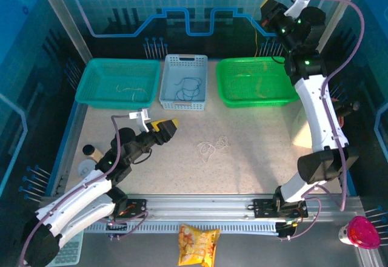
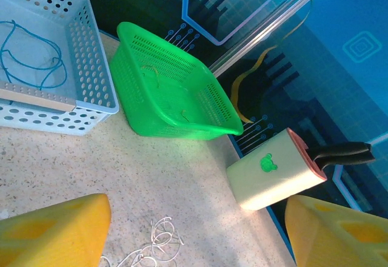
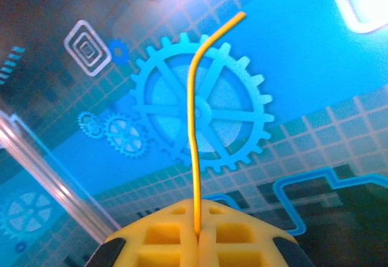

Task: Untangle the cables

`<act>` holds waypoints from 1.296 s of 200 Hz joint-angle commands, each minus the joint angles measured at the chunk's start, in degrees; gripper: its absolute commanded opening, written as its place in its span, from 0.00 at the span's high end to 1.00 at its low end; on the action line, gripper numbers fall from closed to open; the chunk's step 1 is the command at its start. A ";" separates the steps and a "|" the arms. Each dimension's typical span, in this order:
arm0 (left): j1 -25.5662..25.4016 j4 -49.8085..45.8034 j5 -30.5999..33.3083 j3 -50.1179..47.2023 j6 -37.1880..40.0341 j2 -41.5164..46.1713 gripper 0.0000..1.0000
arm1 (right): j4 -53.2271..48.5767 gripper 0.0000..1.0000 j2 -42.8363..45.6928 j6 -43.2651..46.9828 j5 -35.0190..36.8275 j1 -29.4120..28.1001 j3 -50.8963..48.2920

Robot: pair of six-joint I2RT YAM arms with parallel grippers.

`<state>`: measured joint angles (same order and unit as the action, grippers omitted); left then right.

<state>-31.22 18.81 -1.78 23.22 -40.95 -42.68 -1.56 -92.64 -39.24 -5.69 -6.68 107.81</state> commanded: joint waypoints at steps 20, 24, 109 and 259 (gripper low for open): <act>0.45 -1.91 0.28 2.61 1.13 2.48 0.20 | 2.43 1.00 -7.02 4.91 2.28 0.91 0.03; 0.38 -2.09 0.24 2.70 1.13 2.66 0.19 | 2.56 1.00 -7.67 5.00 2.15 0.92 -0.21; 0.38 -4.96 0.44 3.14 1.47 4.79 0.17 | 3.15 1.00 -8.04 8.88 7.10 4.02 -11.70; 0.37 -5.17 -0.06 3.74 0.96 4.79 0.11 | -0.85 1.00 -8.50 13.49 10.04 9.12 -11.93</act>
<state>-31.22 13.30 -1.76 25.06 -40.42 -38.17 -1.58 -99.29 -27.79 6.63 3.70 95.53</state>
